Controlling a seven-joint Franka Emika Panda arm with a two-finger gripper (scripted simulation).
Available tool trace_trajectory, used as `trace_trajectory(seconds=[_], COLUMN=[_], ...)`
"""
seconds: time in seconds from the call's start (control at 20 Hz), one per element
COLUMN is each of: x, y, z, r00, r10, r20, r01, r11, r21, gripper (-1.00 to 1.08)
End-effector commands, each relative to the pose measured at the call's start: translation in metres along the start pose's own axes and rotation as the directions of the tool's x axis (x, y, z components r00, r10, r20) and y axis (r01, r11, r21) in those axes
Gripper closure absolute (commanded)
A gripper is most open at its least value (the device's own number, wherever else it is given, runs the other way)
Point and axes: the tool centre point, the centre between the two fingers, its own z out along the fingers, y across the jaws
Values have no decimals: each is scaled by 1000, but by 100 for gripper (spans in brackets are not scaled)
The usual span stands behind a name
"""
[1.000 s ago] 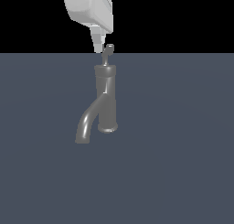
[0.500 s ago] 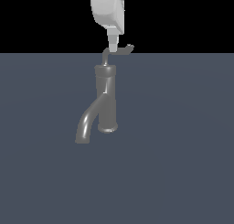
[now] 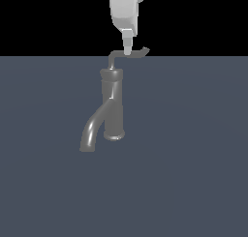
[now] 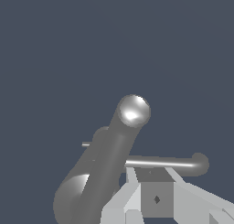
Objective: Turn on the faucet by rotating a designated handle.
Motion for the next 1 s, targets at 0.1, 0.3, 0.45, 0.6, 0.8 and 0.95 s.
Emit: trace_trajectory(seconds=[0.1,0.3,0.45,0.6,0.8,0.95], x=[6,11,15,19,24,27], y=[-12,-23,-31,-39,-50,-57], z=[0,0,0,0,0,0], r00=[1000,1000,1000,1000,999,999], r10=[9,16,21,27,34,39], r20=[0,0,-1,-1,-1,-1], r01=[-9,-16,-21,-27,-34,-39], r11=[1000,1000,1000,1000,999,999], r21=[2,3,3,3,3,3], gripper=[108,108,108,108,108,108])
